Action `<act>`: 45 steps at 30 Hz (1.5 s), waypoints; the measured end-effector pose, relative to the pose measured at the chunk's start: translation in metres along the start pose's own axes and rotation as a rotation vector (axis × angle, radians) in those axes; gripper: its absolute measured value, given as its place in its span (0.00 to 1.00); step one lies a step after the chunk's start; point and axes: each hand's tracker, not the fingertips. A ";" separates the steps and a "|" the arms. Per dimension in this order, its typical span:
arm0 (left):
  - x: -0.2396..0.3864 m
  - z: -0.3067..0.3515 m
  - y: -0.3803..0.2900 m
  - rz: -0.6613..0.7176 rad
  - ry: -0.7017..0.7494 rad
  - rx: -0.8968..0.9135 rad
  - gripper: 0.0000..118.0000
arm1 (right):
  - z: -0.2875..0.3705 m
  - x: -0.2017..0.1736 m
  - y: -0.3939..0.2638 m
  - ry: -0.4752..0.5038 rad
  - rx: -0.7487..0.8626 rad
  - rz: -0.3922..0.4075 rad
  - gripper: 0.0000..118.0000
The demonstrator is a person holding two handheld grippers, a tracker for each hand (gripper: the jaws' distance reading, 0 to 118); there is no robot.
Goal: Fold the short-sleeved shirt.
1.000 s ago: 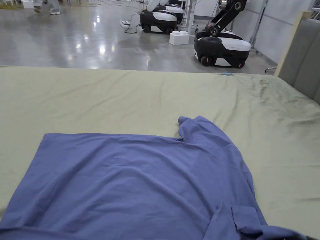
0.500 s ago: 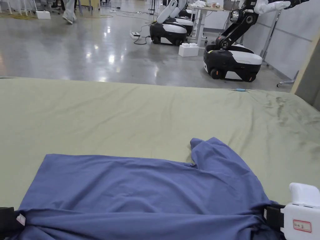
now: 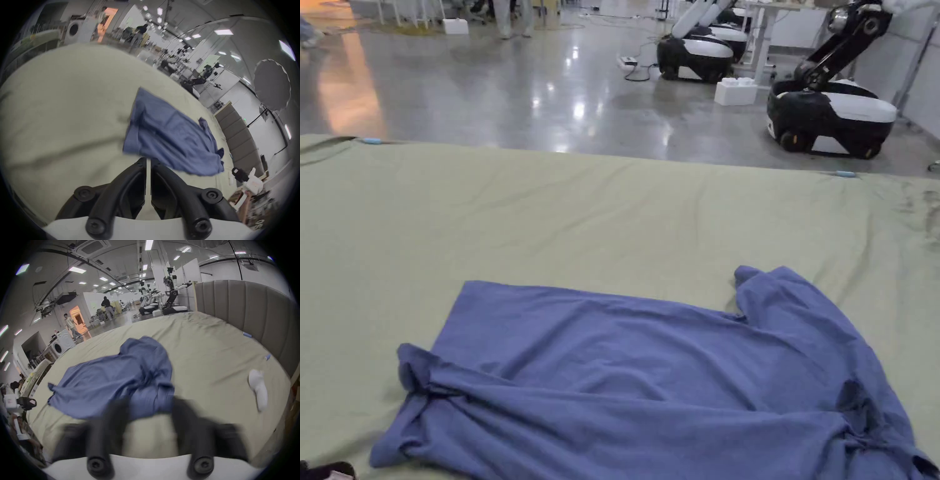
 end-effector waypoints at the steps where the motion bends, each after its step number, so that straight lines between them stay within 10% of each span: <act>1: -0.003 -0.003 -0.012 0.030 -0.061 -0.031 0.03 | 0.009 0.000 -0.014 0.000 0.015 -0.027 0.02; 10: -0.010 -0.036 0.013 -0.122 0.061 0.190 0.13 | 0.021 -0.004 -0.014 0.024 -0.024 -0.041 0.02; 13: -0.009 -0.067 0.042 -0.159 0.033 0.111 0.77 | 0.019 -0.009 -0.005 0.034 -0.010 -0.050 0.02; 17: -0.013 -0.115 0.058 -0.100 0.120 -0.066 0.66 | 0.018 -0.013 0.002 0.064 -0.011 -0.038 0.02; 19: -0.013 -0.128 0.053 -0.127 0.128 -0.113 0.11 | 0.014 -0.013 0.006 0.062 -0.019 -0.030 0.02; 24: -0.002 -0.118 0.058 -0.161 0.137 -0.134 0.10 | -0.013 -0.004 0.022 -0.009 -0.047 0.024 0.04; 27: 0.012 -0.118 0.053 -0.243 0.187 -0.166 0.10 | -0.049 0.009 0.032 -0.025 -0.127 0.048 0.68; 28: 0.014 -0.119 0.054 -0.234 0.196 -0.168 0.10 | -0.061 0.013 0.033 -0.040 -0.173 0.035 0.71; 32: 0.016 -0.115 0.054 -0.216 0.189 -0.177 0.10 | -0.103 0.026 0.031 -0.072 -0.241 0.010 0.66; 35: 0.018 -0.114 0.055 -0.198 0.184 -0.190 0.11 | -0.125 0.028 0.028 0.002 -0.317 -0.026 0.11; 45: 0.039 -0.044 0.060 -0.161 0.050 -0.118 0.10 | -0.037 0.023 0.054 0.028 -0.233 0.017 0.11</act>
